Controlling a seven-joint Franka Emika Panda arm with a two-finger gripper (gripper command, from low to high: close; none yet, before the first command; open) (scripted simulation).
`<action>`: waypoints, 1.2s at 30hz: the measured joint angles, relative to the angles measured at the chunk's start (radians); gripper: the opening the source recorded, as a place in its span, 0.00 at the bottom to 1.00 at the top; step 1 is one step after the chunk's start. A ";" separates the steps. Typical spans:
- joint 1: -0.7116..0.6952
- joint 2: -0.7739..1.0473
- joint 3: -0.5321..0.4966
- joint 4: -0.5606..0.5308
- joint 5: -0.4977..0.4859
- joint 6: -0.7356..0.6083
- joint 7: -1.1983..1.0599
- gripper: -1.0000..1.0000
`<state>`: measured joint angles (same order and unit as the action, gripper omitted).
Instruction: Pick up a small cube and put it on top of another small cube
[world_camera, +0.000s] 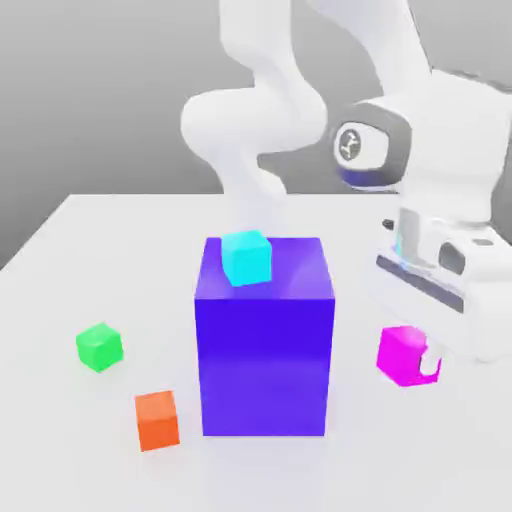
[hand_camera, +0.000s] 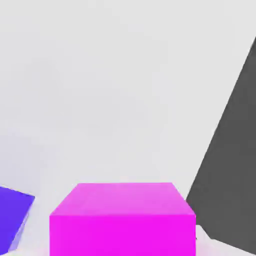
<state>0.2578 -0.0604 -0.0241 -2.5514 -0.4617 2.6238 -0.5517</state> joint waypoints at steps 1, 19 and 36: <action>-0.041 -0.016 -0.022 0.001 -0.032 -0.007 -0.028 0.00; -0.409 -0.214 -0.378 -0.226 -0.043 -0.007 -0.036 0.00; -0.418 -0.114 -0.716 -0.379 0.274 0.111 -0.288 0.00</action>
<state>-0.1605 -0.1745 -0.7402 -2.9305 -0.1877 2.7348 -0.8398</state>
